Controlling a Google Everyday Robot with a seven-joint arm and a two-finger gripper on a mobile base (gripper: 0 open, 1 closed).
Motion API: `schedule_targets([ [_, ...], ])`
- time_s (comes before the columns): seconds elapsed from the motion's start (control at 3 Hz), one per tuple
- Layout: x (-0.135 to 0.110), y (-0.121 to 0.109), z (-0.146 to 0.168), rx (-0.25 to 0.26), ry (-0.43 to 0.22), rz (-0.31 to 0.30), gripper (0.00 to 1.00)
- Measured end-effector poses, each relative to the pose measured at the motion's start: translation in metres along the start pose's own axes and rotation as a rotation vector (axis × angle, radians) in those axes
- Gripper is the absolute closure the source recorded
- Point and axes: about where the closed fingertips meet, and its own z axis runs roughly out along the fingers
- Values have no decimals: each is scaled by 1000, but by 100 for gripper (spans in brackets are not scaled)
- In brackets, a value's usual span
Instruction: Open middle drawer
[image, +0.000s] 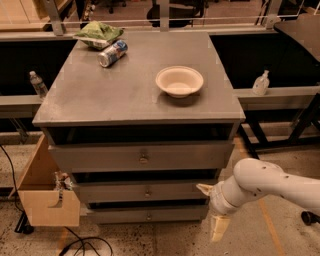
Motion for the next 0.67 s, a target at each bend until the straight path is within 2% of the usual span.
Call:
schedule_targets([
  [0.67,-20,-36,17,85,-33,-89,0],
])
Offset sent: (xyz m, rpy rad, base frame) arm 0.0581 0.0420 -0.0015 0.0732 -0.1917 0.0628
